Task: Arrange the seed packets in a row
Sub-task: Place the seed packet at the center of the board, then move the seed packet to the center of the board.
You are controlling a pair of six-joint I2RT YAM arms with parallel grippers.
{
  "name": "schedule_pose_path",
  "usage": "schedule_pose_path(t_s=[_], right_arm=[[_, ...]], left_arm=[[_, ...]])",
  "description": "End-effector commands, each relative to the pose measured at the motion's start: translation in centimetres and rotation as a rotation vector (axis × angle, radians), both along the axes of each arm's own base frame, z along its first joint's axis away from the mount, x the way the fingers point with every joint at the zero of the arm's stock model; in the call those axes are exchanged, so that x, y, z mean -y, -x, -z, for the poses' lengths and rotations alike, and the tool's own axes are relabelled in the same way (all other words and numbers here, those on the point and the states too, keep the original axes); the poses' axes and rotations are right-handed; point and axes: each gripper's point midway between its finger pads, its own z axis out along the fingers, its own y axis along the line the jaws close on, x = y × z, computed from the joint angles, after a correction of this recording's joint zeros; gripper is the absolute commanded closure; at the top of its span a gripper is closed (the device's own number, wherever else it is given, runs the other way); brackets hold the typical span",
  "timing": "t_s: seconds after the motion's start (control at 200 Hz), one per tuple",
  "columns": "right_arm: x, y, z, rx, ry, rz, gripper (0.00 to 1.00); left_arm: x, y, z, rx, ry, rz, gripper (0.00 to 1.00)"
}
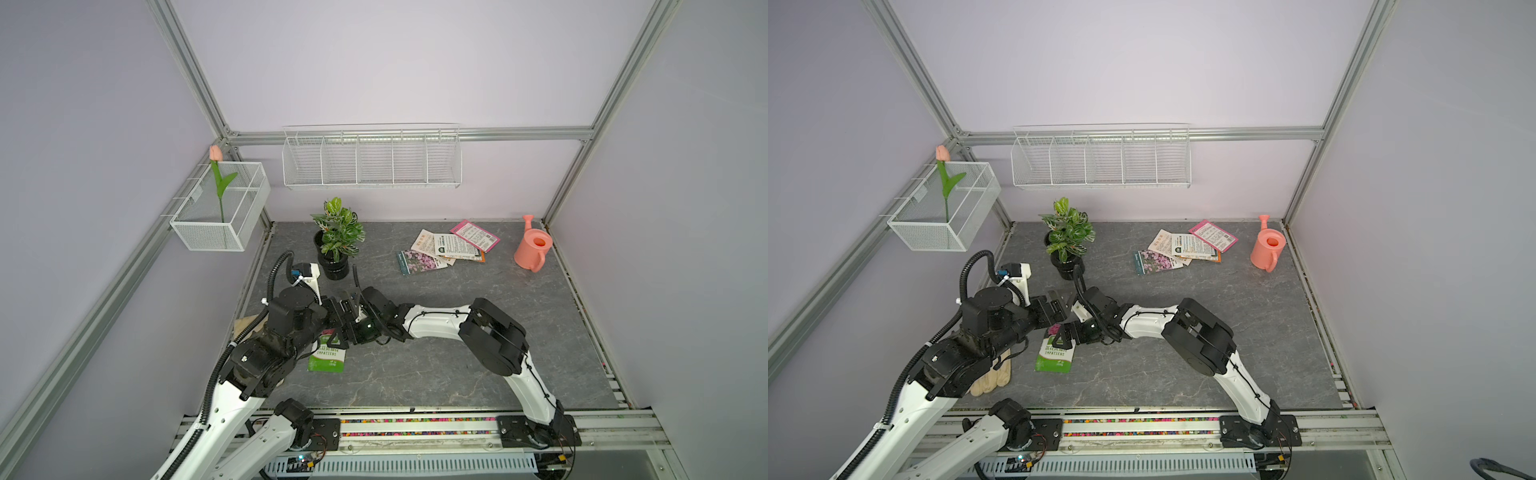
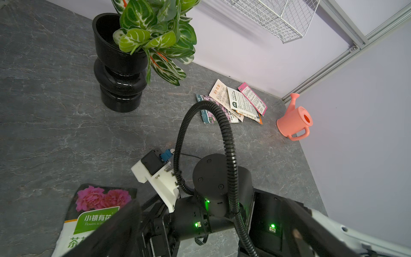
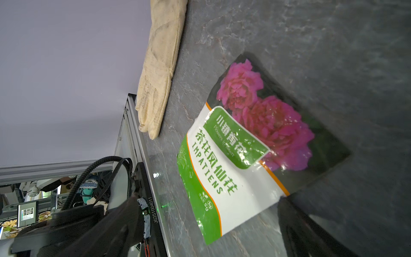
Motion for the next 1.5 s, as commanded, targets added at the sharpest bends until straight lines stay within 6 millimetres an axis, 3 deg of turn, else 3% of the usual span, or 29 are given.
schedule_pose_path(t_s=[0.0, 0.08, 0.16, 0.2, 0.24, 0.435, 0.62, 0.725, 0.87, 0.975, 1.015, 1.035, 1.255, 1.379, 1.394, 1.399, 1.404, 1.499], right_arm=[[0.5, 0.0, 1.8, -0.026, 0.048, 0.017, 0.0], [1.5, -0.7, 0.3, 0.016, 0.037, 0.047, 0.0], [4.1, -2.6, -2.1, 0.096, 0.032, 0.115, 0.01], [6.0, -3.9, -3.2, 0.127, 0.034, 0.162, 0.03], [8.2, -5.5, -3.9, 0.136, 0.04, 0.22, 0.11], [19.2, -13.2, -5.3, 0.18, 0.1, 0.455, 0.12], [28.1, -19.6, -5.6, 0.268, 0.269, 0.654, 0.12], [31.6, -22.9, -4.9, 0.292, 0.343, 0.717, 0.12], [36.2, -27.4, -3.9, 0.307, 0.43, 0.796, 0.11], [39.5, -31.0, -3.0, 0.278, 0.466, 0.856, 0.11], [39.8, -32.2, -2.9, 0.283, 0.473, 0.862, 0.11], [41.5, -33.1, -2.8, 0.278, 0.484, 0.893, 0.1], [44.1, -39.7, -1.0, 0.313, 0.553, 0.937, 0.1], [43.8, -42.6, 1.2, 0.297, 0.562, 0.914, 0.1], [43.6, -43.1, 0.6, 0.305, 0.55, 0.916, 0.1], [43.6, -43.1, 1.5, 0.292, 0.556, 0.91, 0.1], [43.6, -43.3, 0.9, 0.3, 0.548, 0.913, 0.1], [42.5, -44.4, 2.7, 0.25, 0.519, 0.885, 0.1]], left_arm=[[-0.3, 0.0, 0.3, -0.005, 0.001, -0.013, 0.0], [-0.1, 0.0, 0.3, -0.004, 0.002, -0.004, 0.0], [0.5, -0.1, 0.3, 0.0, 0.016, 0.018, 0.0], [1.0, -0.4, 0.3, 0.001, 0.03, 0.03, 0.01], [1.7, -0.7, 0.3, 0.006, 0.05, 0.05, 0.0], [6.8, -4.9, 2.6, -0.046, 0.04, 0.137, 0.01], [11.4, -9.2, 4.8, -0.138, -0.021, 0.187, 0.0], [13.2, -10.8, 7.0, -0.17, -0.061, 0.16, 0.0], [18.7, -12.3, 9.7, -0.175, -0.105, 0.216, 0.0], [21.1, -15.0, 12.0, -0.186, -0.131, 0.212, 0.0], [22.0, -16.2, 12.7, -0.172, -0.139, 0.213, 0.0], [22.4, -16.8, 13.1, -0.168, -0.144, 0.211, 0.0], [24.9, -22.8, 17.4, -0.216, -0.21, 0.19, 0.0], [25.1, -25.6, 18.4, -0.197, -0.216, 0.171, 0.0], [25.0, -25.9, 18.6, -0.196, -0.214, 0.168, 0.0], [25.0, -26.1, 18.7, -0.196, -0.214, 0.166, 0.0], [24.9, -26.2, 18.7, -0.195, -0.213, 0.165, 0.0], [24.7, -28.2, 20.1, -0.202, -0.176, 0.157, 0.0]])
